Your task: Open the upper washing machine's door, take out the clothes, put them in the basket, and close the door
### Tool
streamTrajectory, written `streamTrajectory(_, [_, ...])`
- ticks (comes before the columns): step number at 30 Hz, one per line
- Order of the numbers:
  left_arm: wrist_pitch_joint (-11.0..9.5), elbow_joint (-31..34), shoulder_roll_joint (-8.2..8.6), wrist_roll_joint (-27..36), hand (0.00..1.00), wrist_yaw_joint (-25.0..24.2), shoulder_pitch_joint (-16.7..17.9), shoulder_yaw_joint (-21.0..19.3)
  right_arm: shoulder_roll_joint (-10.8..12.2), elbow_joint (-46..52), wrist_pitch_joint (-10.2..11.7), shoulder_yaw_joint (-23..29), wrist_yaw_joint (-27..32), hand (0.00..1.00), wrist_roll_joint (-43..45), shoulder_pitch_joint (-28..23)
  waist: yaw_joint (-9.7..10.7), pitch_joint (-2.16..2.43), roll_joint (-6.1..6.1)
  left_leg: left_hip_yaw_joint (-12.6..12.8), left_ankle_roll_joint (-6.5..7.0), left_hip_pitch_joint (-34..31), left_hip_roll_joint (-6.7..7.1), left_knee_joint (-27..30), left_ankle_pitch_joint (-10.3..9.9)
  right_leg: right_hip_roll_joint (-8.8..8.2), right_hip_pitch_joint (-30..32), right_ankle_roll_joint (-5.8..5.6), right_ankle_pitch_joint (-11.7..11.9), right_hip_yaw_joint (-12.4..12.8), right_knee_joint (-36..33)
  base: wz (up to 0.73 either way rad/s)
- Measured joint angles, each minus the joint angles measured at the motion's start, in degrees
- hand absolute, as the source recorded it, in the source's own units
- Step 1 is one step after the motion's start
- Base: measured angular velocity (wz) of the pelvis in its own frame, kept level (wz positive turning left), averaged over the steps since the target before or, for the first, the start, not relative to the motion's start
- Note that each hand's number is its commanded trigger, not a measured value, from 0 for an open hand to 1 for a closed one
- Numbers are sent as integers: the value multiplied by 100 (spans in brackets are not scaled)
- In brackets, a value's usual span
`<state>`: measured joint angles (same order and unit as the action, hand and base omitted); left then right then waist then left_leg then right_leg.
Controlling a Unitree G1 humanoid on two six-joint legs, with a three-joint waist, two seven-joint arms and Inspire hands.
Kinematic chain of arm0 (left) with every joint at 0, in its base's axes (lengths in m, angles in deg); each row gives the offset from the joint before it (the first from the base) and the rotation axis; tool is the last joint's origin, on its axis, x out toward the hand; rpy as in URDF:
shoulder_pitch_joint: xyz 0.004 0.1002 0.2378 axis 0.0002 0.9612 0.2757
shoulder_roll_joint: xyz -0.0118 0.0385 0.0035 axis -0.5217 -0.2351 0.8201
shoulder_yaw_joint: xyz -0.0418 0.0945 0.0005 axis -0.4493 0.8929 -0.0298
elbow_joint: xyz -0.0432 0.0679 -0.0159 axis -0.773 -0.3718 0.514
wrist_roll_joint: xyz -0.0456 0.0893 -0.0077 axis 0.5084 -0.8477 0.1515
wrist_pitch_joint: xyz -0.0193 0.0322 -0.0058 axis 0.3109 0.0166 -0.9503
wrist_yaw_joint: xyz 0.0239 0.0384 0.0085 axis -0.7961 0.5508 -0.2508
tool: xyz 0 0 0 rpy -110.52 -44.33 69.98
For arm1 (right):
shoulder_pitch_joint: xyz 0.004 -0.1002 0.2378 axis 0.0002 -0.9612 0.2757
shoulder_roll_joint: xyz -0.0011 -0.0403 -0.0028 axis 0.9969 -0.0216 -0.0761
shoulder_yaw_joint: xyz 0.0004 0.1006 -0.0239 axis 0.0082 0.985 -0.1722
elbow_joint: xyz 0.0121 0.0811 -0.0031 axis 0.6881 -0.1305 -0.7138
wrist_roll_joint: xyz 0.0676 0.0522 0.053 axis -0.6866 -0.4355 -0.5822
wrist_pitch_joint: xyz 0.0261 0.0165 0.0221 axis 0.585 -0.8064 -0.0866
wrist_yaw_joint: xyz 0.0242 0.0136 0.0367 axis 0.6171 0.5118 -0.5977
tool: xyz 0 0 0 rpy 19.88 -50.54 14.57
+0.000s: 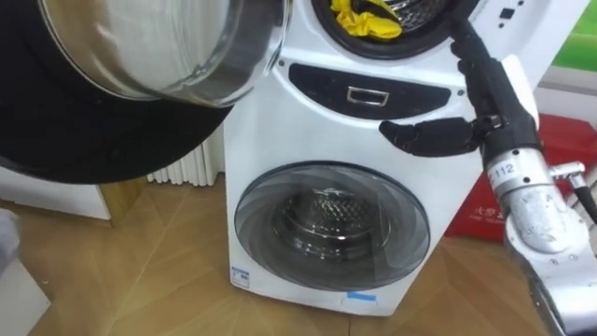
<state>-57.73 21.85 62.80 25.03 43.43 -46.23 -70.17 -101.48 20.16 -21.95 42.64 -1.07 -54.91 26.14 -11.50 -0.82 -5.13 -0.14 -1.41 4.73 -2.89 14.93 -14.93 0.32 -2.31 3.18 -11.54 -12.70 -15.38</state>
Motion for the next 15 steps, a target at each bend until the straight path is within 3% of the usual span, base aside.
streamTrajectory(2, [4, -102, -10, -8, 0, 9, 50, -2, 3, -13, 10, 0, -3, 0, 20, 5, 2, 17, 21, -14, -40, -219, -51, 589, -173, 3, 1, 39, -156, 1, -172, 12])
streamTrajectory(6, [128, -179, -9, -1, 0, 3, 197, -12, 96, -293, 84, -21, 38, 0, 17, 3, -46, 15, 41, 122, -53, -479, -98, 1514, -166, 1, -127, 141, -371, 59, -272, 6])
streamTrajectory(7, [159, -176, -13, -3, 0, 1, 222, -11, 94, -360, 93, -20, 50, 0, -27, 4, -47, 4, 2, 86, -100, -775, -60, 1978, -103, 12, -158, 145, -453, 209, -339, 29])
streamTrajectory(9, [172, -173, -6, 0, 0, -5, 212, 11, 86, -616, 104, -9, 104, 0, -41, 19, -14, 3, -92, 95, -141, -1215, 119, 1781, -80, 2, -177, 178, -501, 518, -342, 35])
streamTrajectory(10, [165, -142, 18, -2, 0, -16, 224, 5, 68, -765, 65, -12, 100, 0, -38, 47, -56, 16, -167, 202, -151, -1488, 203, 1292, 16, -12, -157, 174, -509, 690, -334, -7])
streamTrajectory(12, [163, -34, 13, 5, 0, -13, 333, -17, 59, -810, 37, -27, 54, 0, -66, 87, -196, 48, -104, 218, -144, -1775, 214, 394, 432, 7, -159, 150, -547, 870, -333, -35])
streamTrajectory(14, [161, -25, -12, 27, 0, -11, 469, -236, 58, -797, 14, -27, 27, 0, -86, 94, -169, 64, -38, 258, -95, -1903, 130, -269, 1158, -8, -281, 127, -683, 971, -340, -35])
streamTrajectory(15, [157, -29, -31, 58, 0, -11, 500, -270, 58, -797, 7, -26, 28, 0, -88, 90, -145, 69, -34, 297, -73, -1888, 136, -286, 1352, -41, -306, 98, -738, 973, -346, -18])
